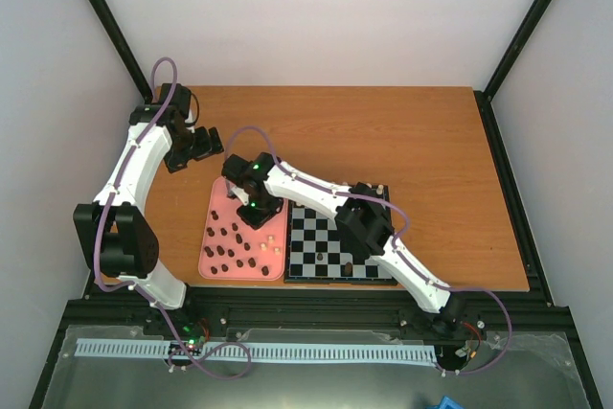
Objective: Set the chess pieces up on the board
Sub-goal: Pick up the chess piece from the storage box, then place the chess piece on the chessboard, then pick up the chess piece from the storage box.
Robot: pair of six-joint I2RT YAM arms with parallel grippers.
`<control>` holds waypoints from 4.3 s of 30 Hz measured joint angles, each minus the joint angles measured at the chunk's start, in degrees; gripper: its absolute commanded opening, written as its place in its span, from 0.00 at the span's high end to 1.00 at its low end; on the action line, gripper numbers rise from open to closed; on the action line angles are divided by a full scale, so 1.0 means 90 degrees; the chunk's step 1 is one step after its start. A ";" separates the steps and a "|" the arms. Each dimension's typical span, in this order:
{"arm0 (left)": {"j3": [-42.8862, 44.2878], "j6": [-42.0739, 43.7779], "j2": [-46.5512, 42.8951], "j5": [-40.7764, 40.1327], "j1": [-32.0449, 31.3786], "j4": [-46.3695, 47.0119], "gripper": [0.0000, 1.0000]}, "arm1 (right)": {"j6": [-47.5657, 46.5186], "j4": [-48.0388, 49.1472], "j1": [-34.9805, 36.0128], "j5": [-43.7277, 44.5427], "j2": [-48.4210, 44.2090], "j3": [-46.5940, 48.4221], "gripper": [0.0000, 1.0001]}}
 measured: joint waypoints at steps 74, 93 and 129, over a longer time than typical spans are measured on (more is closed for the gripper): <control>0.0000 0.0000 0.0185 0.0058 0.0000 -0.0002 0.00 | 0.0367 0.1338 -0.2414 0.0736 -0.3021 -0.4736 0.92; 0.0000 0.0000 0.0187 -0.0010 0.0000 -0.0002 0.00 | 0.0316 0.1336 -0.2414 0.0746 -0.2963 -0.4692 0.74; -0.0024 0.0000 -0.0029 0.0000 0.0000 0.0000 0.00 | 0.0155 0.0709 0.0129 0.0053 -0.1705 -0.2263 0.56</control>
